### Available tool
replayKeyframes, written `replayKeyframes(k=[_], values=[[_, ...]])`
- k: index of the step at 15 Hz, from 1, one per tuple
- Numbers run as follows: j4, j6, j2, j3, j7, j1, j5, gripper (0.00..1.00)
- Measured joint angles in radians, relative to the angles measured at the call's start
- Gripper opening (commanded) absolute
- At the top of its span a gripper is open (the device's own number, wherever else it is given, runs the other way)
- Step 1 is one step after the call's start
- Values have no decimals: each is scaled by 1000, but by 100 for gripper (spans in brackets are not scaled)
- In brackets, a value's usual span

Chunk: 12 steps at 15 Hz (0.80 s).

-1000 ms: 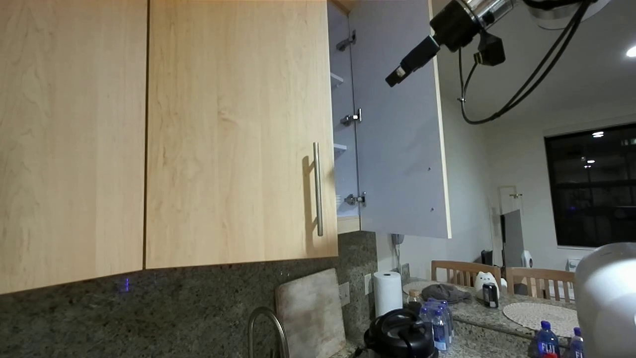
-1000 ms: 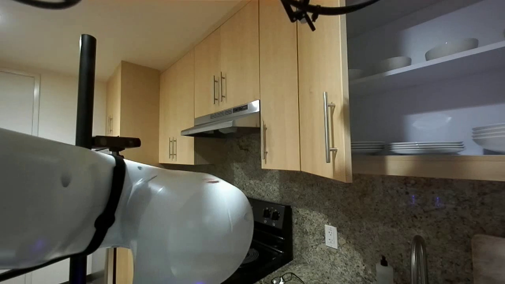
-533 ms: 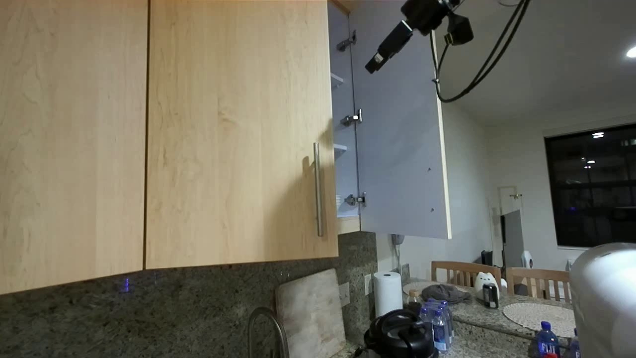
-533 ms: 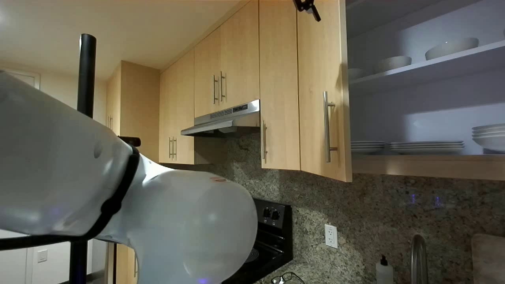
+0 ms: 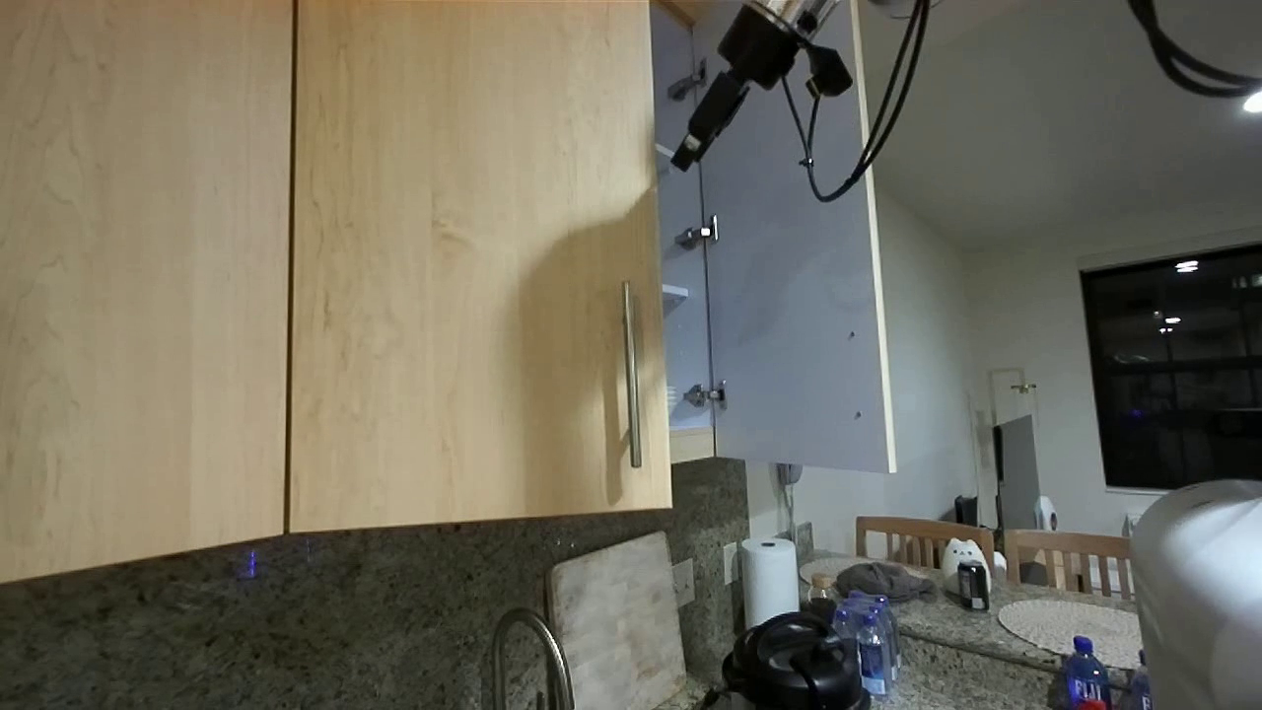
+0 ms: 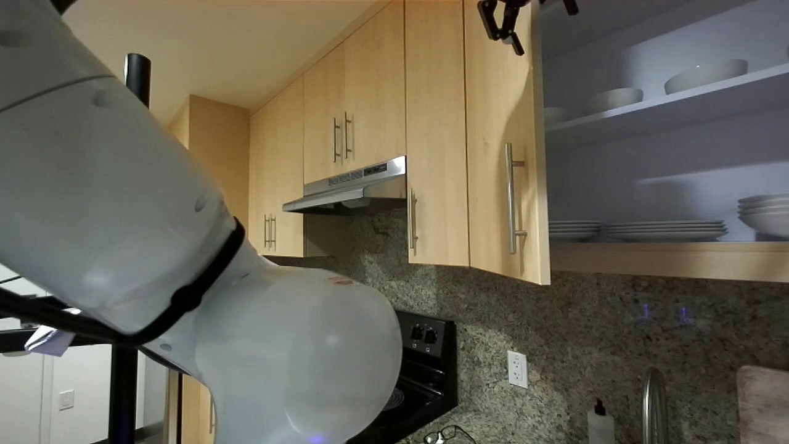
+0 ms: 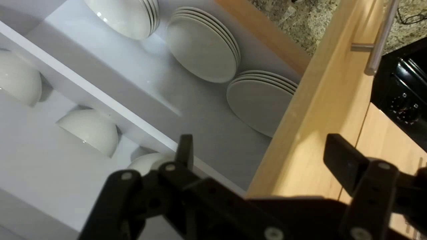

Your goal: Open both doors of the cabinet above the sink

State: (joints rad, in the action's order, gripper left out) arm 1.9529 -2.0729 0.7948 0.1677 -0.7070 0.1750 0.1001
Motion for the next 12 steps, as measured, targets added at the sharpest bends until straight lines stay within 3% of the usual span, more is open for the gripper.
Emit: replayKeyframes(k=[6, 12], values=[[-89, -3, -111, 74, -20, 1, -16, 100], [-137, -20, -188, 90, -92, 27, -84, 100]])
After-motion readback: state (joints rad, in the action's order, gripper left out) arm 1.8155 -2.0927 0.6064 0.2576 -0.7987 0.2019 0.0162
